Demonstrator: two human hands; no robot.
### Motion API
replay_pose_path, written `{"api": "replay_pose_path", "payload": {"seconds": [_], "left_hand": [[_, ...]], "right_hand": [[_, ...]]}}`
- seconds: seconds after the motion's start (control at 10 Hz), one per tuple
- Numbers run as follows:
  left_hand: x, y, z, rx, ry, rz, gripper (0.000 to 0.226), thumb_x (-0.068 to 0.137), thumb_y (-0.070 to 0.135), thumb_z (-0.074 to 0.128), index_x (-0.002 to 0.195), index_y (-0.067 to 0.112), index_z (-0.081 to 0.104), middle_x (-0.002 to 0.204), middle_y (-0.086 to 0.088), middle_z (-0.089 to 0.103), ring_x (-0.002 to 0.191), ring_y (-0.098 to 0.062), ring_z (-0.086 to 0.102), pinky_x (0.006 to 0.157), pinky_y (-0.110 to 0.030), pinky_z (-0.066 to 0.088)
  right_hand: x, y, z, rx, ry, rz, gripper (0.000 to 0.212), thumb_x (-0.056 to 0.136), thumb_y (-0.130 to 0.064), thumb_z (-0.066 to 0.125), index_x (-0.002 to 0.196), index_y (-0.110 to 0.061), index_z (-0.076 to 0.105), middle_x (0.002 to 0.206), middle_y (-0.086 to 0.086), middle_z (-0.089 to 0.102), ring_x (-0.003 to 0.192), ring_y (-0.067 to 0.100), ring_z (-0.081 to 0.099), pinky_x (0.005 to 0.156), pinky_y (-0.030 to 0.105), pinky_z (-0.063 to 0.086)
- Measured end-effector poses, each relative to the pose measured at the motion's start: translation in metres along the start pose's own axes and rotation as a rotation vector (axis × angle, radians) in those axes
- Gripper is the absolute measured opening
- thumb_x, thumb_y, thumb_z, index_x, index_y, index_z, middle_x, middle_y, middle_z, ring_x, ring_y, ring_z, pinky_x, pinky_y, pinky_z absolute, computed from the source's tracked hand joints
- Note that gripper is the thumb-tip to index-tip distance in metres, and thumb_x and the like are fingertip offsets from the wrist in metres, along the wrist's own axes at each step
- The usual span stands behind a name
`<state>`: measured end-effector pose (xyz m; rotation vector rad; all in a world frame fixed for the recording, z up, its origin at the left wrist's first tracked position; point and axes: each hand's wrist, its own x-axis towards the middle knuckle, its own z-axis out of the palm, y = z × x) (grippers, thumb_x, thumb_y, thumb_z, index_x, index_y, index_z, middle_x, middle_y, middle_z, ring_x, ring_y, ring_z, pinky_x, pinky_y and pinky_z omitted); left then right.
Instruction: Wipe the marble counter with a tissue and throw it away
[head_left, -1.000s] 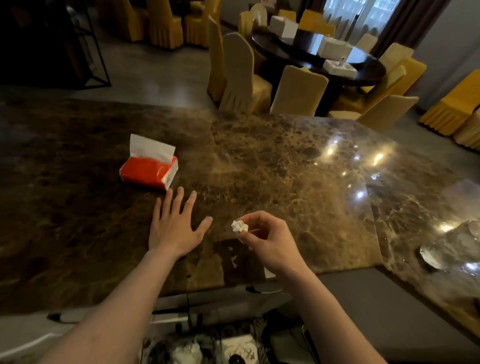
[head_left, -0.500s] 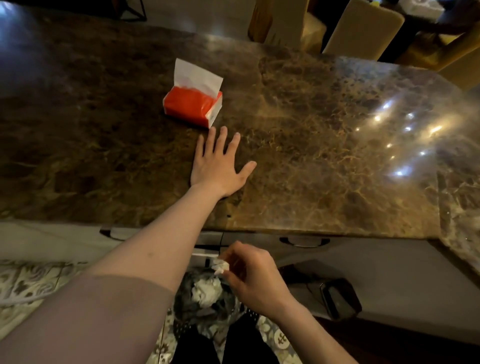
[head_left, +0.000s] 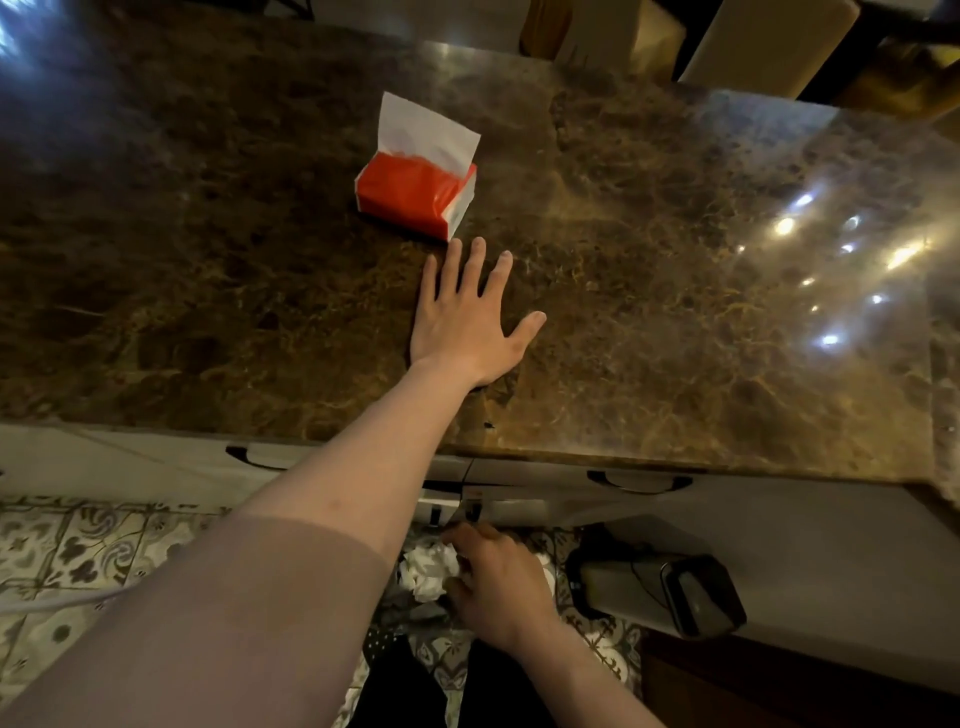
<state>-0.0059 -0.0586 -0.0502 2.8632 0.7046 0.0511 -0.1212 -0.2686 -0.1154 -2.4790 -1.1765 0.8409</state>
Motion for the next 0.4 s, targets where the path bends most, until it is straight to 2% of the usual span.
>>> {"api": "replay_pose_path", "payload": {"seconds": [0.1,0.2,0.3,0.4], "left_hand": [[-0.002,0.0,0.0,-0.007,0.001,0.004,0.085,0.094,0.078,0.017,0.163,0.03,0.006,0.174,-0.006,-0.002,0.158,-0.029,-0.012,0.129,-0.054,-0.001],[-0.003,0.001,-0.001,-0.013,-0.016,0.004,0.085,0.094,0.078,0.016,0.163,0.03,0.005,0.174,-0.006,-0.003,0.158,-0.028,-0.012,0.128,-0.054,-0.001],[0.001,0.0,-0.004,-0.021,-0.01,0.007,0.085,0.093,0.078,0.014,0.163,0.03,0.004,0.174,-0.006,-0.004,0.158,-0.028,-0.013,0.128,-0.054,-0.001],[0.01,0.008,-0.016,-0.036,-0.007,0.007,0.086,0.092,0.079,0.013,0.163,0.031,0.002,0.174,-0.005,-0.005,0.158,-0.027,-0.015,0.128,-0.053,-0.002]], "right_hand": [[-0.005,-0.002,-0.032,-0.005,0.181,-0.07,0.021,0.092,-0.046,0.057,0.108,-0.033,0.062,0.101,-0.01,0.069,0.087,0.019,0.066,0.067,0.036,0.054],[-0.007,-0.005,-0.082,0.004,0.41,-0.088,0.026,0.095,-0.052,0.051,0.083,-0.03,0.061,0.074,-0.014,0.061,0.064,0.007,0.057,0.054,0.032,0.05],[0.003,-0.002,-0.133,0.044,0.627,-0.122,0.032,0.097,-0.051,0.053,0.078,-0.029,0.064,0.068,-0.015,0.058,0.057,0.004,0.054,0.051,0.028,0.048],[0.015,0.007,-0.185,0.055,0.809,-0.087,0.035,0.097,-0.053,0.053,0.077,-0.028,0.065,0.07,-0.015,0.058,0.058,0.004,0.054,0.051,0.028,0.049]]}}
